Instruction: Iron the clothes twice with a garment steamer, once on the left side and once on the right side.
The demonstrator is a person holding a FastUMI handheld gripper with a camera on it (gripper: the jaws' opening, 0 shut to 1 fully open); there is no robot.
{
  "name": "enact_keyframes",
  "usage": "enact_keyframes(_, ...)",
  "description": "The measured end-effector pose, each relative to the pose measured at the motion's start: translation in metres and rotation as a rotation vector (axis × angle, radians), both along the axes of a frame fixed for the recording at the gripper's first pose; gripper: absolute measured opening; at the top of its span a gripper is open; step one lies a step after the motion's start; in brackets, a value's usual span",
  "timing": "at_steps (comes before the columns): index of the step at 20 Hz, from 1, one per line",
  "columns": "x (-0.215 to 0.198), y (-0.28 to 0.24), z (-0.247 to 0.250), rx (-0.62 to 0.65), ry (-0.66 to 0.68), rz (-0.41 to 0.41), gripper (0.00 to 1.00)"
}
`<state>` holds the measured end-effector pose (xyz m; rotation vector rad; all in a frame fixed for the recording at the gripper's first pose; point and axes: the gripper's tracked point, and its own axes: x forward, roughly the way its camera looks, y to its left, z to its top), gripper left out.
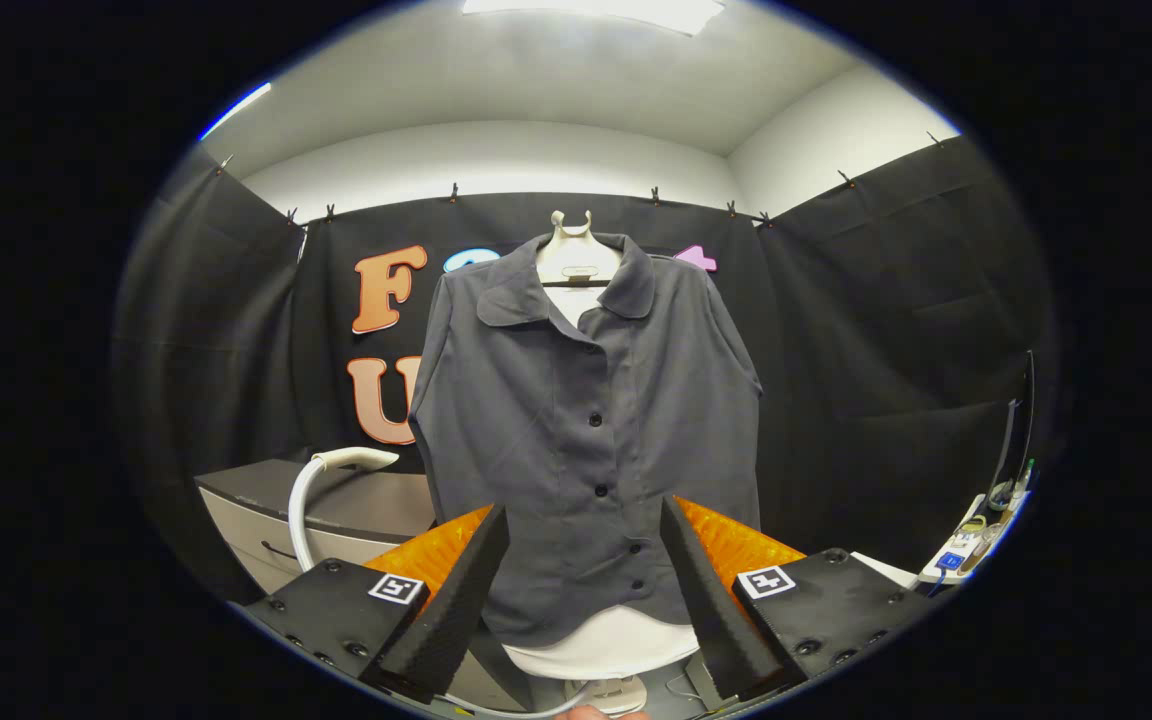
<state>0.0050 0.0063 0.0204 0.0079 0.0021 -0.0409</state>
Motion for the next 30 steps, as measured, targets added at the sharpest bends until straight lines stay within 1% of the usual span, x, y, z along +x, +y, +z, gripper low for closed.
enact_keyframes(2, -0.002, 0.007, 0.004, -0.016, -0.01, 0.003, 0.98)
enact_keyframes(6, -0.009, 0.045, 0.021, 0.032, -0.039, 0.098, 0.98)
enact_keyframes(9, 0.005, 0.069, 0.027, 0.025, -0.006, 0.126, 0.98)
enact_keyframes(15, 0.037, 0.159, 0.062, 0.017, -0.008, 0.246, 0.98)
enact_keyframes(19, 0.079, 0.233, 0.079, -0.019, 0.0, 0.313, 0.98)
enact_keyframes(23, 0.137, 0.315, 0.087, -0.035, 0.048, 0.392, 0.98)
enact_keyframes(25, 0.166, 0.354, 0.078, -0.039, 0.093, 0.433, 0.98)
enact_keyframes(27, 0.193, 0.387, 0.063, -0.072, 0.149, 0.463, 0.98)
enact_keyframes(30, 0.231, 0.432, 0.017, -0.106, 0.269, 0.502, 0.98)
